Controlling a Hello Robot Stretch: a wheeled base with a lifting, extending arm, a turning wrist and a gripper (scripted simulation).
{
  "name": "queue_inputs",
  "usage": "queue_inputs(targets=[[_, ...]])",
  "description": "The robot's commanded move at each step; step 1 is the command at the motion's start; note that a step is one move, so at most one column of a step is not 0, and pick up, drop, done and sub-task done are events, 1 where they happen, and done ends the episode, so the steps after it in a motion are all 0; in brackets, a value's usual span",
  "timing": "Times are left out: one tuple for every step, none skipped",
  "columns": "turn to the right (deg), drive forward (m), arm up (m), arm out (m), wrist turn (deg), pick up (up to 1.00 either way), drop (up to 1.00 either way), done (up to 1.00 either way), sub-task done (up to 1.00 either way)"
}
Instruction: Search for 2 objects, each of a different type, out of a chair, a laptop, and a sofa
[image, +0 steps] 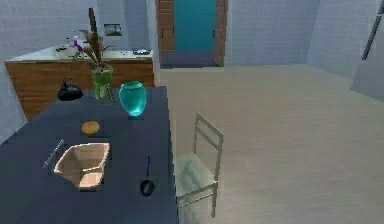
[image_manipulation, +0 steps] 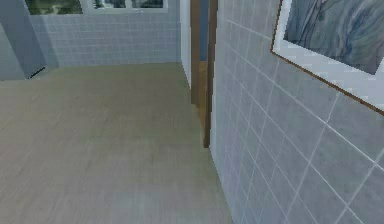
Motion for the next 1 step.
queue_inputs(targets=[[0.0, 0.00, 0.00, 0.00, 0.0, 0.00, 0.00, 1.00, 0.00]])
